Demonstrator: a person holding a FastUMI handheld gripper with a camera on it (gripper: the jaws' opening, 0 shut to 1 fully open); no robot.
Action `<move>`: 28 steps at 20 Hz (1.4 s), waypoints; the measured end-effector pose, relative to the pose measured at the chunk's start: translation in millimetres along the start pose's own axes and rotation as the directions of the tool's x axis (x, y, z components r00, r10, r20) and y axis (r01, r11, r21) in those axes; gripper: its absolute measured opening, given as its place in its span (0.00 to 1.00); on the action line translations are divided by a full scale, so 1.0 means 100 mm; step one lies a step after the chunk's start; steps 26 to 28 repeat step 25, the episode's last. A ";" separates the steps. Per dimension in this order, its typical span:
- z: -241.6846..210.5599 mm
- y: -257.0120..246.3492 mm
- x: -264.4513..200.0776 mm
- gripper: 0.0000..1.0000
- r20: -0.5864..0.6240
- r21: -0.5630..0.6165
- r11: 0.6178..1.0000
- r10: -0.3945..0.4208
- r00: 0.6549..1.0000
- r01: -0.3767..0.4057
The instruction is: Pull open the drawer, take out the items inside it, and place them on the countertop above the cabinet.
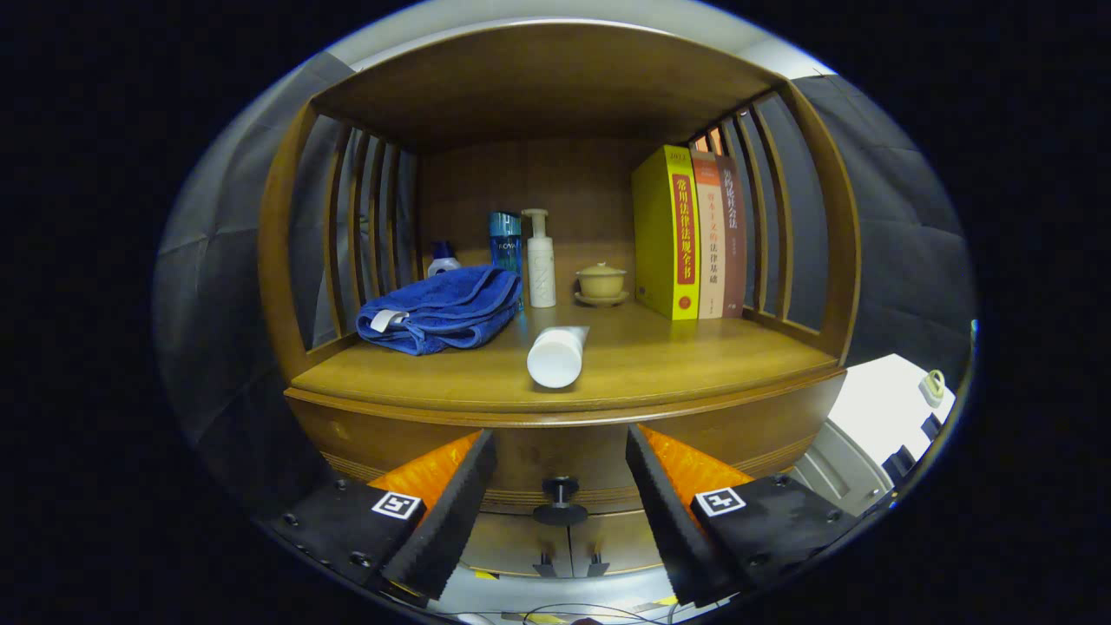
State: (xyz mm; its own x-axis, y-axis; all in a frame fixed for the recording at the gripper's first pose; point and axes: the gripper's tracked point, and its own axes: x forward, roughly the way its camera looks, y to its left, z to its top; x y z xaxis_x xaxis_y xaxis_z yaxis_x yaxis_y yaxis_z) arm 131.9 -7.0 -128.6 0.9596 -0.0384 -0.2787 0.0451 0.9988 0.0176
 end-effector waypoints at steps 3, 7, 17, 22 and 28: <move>0.12 -0.01 -0.27 0.99 0.019 0.008 1.000 0.001 1.000 -0.001; 0.36 -0.06 -0.64 0.99 0.053 0.011 1.000 -0.002 0.999 0.001; 0.74 -0.07 -1.46 0.99 0.171 -0.001 1.000 -0.023 0.985 0.024; 0.73 -0.11 -1.55 0.99 0.184 0.005 0.999 -0.035 0.982 0.034; 0.72 -0.12 -1.56 0.99 0.182 0.001 0.999 -0.034 0.983 0.035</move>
